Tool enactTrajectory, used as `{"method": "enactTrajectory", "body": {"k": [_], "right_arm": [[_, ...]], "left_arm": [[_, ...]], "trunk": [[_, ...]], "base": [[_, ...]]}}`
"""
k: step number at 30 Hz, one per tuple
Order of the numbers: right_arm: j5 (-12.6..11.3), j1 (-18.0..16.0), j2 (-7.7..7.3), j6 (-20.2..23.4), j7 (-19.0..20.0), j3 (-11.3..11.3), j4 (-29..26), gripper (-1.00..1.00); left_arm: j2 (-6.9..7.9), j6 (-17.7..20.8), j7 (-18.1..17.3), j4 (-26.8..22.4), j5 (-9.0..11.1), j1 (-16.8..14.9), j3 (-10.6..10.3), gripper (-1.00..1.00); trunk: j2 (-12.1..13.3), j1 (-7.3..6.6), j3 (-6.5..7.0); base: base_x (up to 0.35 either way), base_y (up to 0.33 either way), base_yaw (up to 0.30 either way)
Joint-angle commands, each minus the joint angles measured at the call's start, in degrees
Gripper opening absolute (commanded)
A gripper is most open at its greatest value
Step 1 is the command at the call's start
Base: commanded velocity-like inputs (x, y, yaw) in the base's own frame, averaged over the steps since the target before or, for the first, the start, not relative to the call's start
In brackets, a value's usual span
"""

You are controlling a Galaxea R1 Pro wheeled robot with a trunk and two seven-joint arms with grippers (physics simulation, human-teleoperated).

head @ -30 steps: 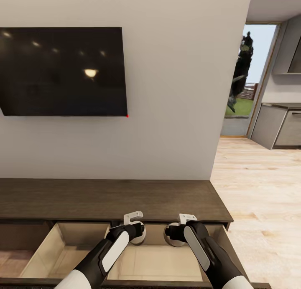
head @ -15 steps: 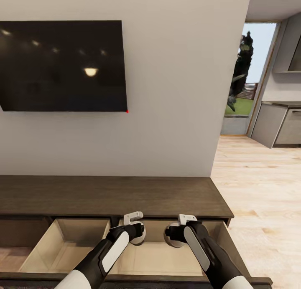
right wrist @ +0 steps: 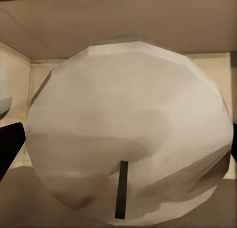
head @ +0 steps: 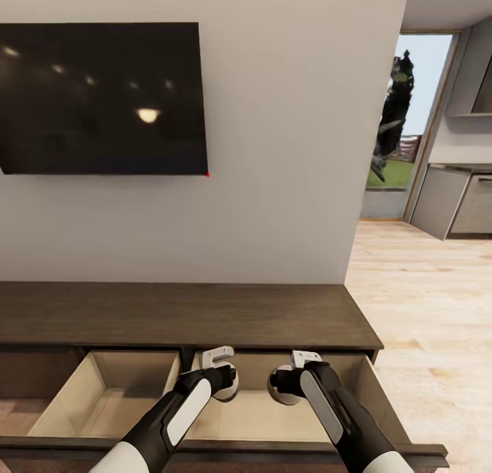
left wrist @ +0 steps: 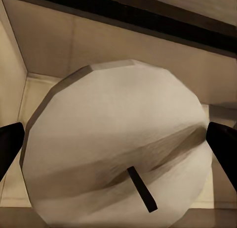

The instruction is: Place each of the two pumpkins and all three candles from the living room inside a cabinet in the living room (use any cabinet), then make sure every cabinet is closed, and position the cauldron so it is next to a table in the living room.

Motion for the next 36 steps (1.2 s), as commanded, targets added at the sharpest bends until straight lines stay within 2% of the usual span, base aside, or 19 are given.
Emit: {"method": "enactTrajectory", "body": {"k": [1,31,36], "right_arm": [[-0.67,-0.05,0.0,0.04,-0.67,0.1,-0.04,-1.0],[-0.67,-0.05,0.02,0.04,-0.67,0.1,0.07,-1.0],[-0.67,-0.05,0.02,0.04,-0.67,0.1,0.09,-1.0]], "left_arm": [[0.04,0.03,0.54,-0.1,0.56,-0.06,-0.17,-1.0],[0.02,0.03,0.38,-0.1,0.56,-0.04,-0.17,-1.0],[0.02,0.03,0.52,-0.1,0.55,-0.04,-0.17,-1.0]], "trunk": [[-0.45,0.21,-0.24],[-12.48,6.8,-5.63],[-12.48,6.8,-5.63]], "base": [[0.0,0.0,0.0],[0.0,0.0,0.0],[0.0,0.0,0.0]]}}
